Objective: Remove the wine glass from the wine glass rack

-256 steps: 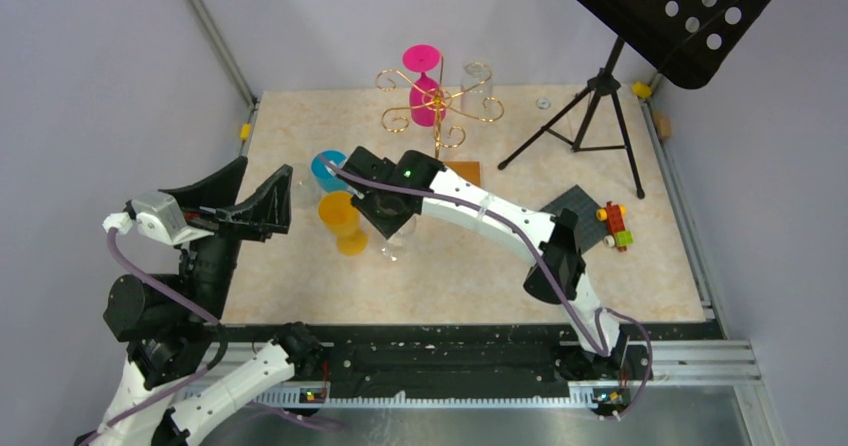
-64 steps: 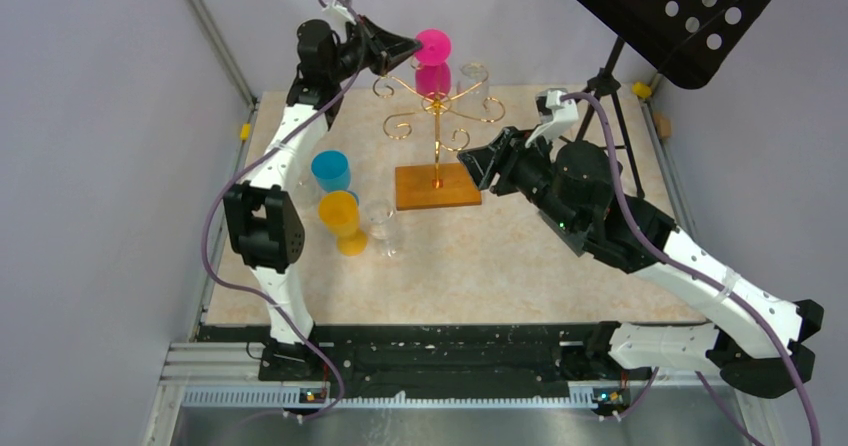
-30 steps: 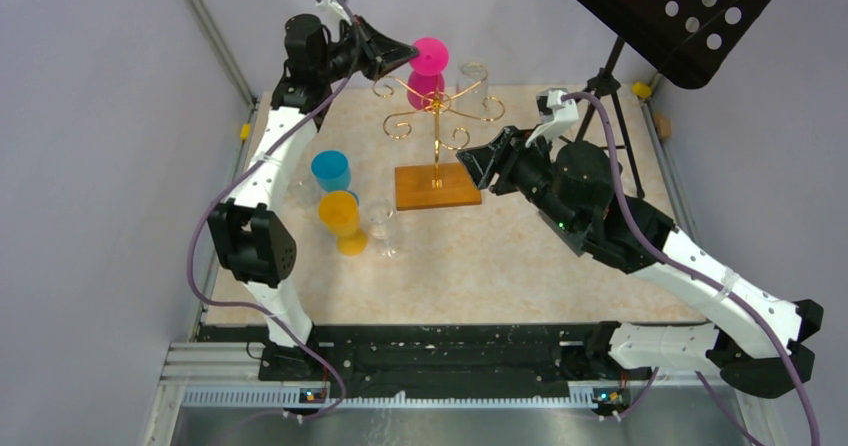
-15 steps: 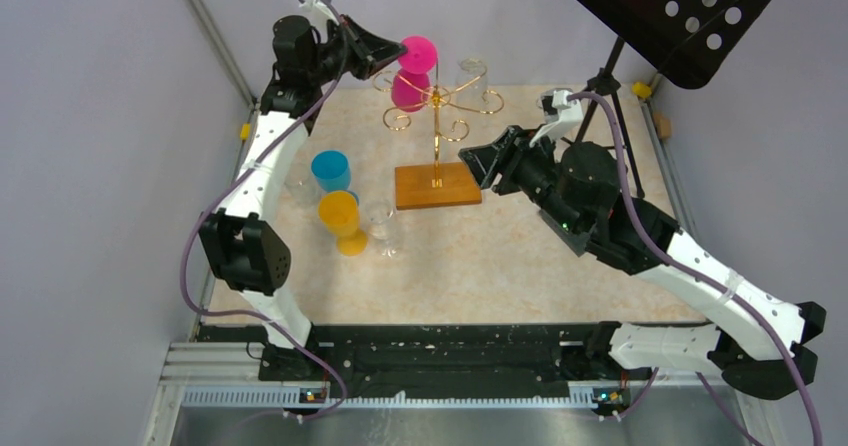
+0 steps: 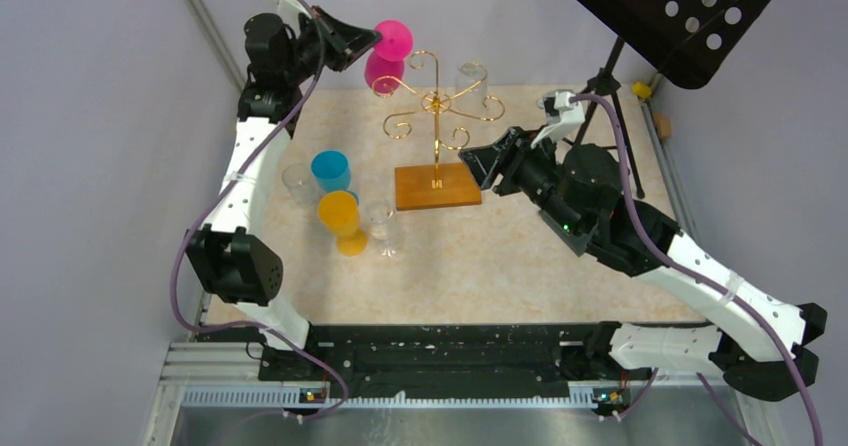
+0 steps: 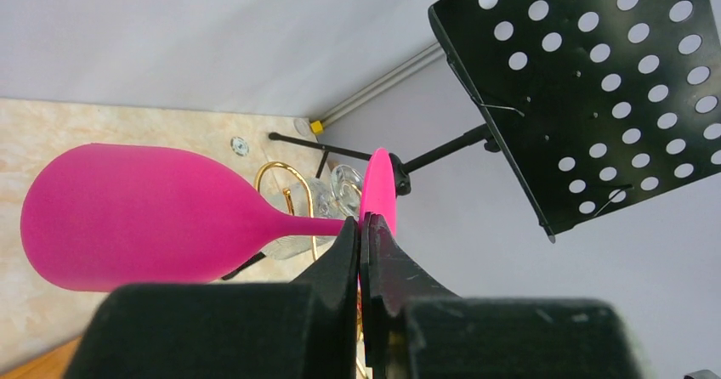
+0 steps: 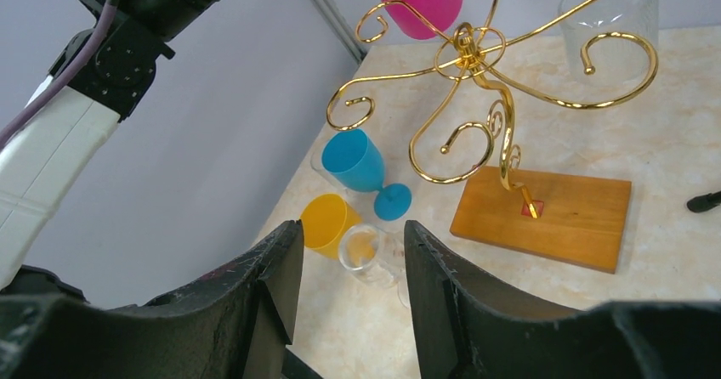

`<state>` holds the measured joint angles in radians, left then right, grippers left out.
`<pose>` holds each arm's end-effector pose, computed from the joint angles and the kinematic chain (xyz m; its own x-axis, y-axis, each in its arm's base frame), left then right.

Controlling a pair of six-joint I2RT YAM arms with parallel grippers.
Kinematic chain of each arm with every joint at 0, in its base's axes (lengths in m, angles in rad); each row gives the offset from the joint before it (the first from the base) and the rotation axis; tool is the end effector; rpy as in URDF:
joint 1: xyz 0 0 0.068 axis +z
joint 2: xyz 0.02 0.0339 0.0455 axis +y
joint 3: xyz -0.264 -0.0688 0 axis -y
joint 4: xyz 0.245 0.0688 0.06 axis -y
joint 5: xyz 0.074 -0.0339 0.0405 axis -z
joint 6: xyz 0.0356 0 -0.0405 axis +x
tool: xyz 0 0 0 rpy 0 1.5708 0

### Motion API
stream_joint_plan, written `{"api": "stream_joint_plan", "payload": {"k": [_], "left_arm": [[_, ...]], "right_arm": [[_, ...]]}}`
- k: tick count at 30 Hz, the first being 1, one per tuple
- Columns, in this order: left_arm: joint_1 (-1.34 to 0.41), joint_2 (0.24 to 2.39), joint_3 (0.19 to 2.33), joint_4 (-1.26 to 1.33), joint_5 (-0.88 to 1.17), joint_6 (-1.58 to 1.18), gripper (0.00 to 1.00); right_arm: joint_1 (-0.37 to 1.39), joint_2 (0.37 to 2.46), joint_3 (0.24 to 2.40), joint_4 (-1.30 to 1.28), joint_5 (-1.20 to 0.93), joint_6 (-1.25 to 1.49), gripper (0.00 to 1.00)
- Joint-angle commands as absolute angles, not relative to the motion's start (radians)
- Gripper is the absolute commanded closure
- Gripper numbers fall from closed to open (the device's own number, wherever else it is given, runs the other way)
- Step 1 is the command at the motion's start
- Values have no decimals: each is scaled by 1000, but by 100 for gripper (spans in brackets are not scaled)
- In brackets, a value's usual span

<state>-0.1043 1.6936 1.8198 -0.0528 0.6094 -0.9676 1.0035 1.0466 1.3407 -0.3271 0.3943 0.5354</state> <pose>0.3865 -0.0609 0.4734 -0.4965 -0.6270 -0.6003 0.4306 0.4226 -0.7975 0.1253 0.1712 0.4670 -0.3072 0.3944 -0.8661 -0.4832 0.7194 0.4990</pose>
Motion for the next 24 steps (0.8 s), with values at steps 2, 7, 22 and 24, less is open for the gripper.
{"api": "stream_joint_plan", "payload": {"k": [2,7,22,24], "left_arm": [[-86,1590,1836,7,601,-847,100],[-86,1538,1856,-28,617,-761,100],[-98,1385,1650,601,814,-1419,100],[-103,1336,1604,625,780,-1468,100]], "right_arm": [[995,1006,1299,-244,361,523,47],[995,983,1260,-182,330,515,32],[994,975,1244,-23,243,523,29],[995,973,1234,30,216,525,26]]}}
